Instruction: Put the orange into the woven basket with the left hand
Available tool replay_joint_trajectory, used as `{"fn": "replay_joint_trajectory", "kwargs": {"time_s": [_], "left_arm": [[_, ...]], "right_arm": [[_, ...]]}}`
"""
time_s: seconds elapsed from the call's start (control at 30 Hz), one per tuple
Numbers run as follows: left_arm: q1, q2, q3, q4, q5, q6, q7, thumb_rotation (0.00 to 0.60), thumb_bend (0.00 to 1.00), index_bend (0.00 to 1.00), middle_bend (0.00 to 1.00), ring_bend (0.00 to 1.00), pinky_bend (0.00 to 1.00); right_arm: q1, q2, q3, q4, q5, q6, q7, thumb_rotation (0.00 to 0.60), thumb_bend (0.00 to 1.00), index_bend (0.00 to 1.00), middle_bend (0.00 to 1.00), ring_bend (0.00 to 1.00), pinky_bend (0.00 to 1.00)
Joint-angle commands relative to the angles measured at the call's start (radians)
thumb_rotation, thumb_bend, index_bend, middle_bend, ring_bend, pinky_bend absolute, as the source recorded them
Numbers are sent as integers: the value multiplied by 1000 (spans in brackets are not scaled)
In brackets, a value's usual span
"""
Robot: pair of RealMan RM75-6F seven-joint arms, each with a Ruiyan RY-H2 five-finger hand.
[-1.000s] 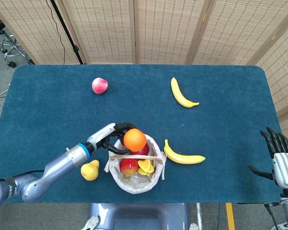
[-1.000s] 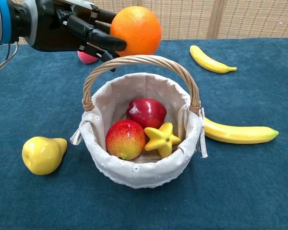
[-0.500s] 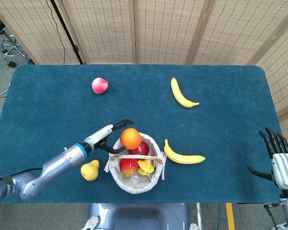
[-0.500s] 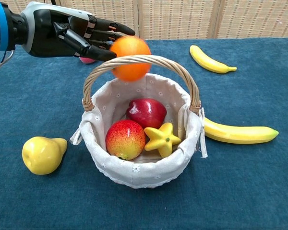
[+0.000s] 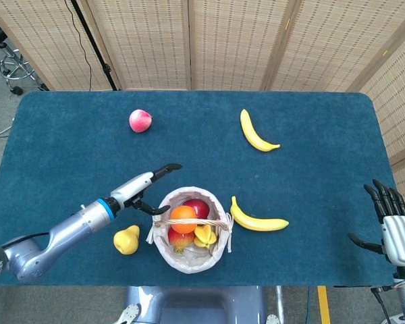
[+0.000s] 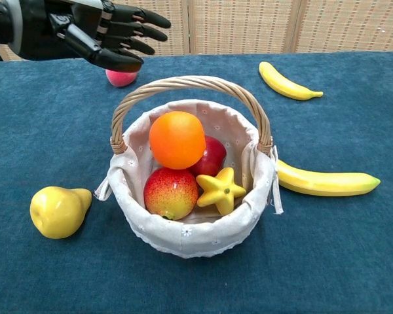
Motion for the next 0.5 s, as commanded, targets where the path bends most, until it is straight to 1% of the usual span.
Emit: {"fn": "replay_joint_trajectory", "kwargs": {"time_s": [0.03, 0.07, 0.1, 0.17, 0.3, 0.5], "left_arm": [[94, 19, 51, 34, 44, 221, 256, 600, 342, 22, 0, 0, 0], [136, 11, 70, 57, 42, 327, 397, 600, 342, 22, 0, 0, 0], [165, -4, 82, 54, 34, 395, 479, 600, 342, 22, 0, 0, 0], [213, -18, 103, 38, 6, 492, 595, 600, 342, 22, 0, 0, 0], [271, -2, 130, 13, -5, 584, 663, 600, 342, 23, 0, 0, 0], [369, 28, 188, 1, 30, 717, 726, 600, 341, 22, 0, 0, 0]], "right_arm": [[4, -11, 2, 5, 5, -5, -26, 600, 0, 60, 0, 0, 0], [8, -14, -1, 3, 3, -14, -29, 600, 0, 60, 0, 0, 0], [10, -15, -2, 2, 2, -18, -28, 600, 0, 60, 0, 0, 0], [14, -16, -4, 0, 0, -26, -26, 600, 0, 60, 0, 0, 0], [20, -19, -5, -1, -2, -35, -25, 600, 0, 60, 0, 0, 0], [28, -22, -9, 5, 1, -55, -12, 600, 0, 60, 0, 0, 0]]}}
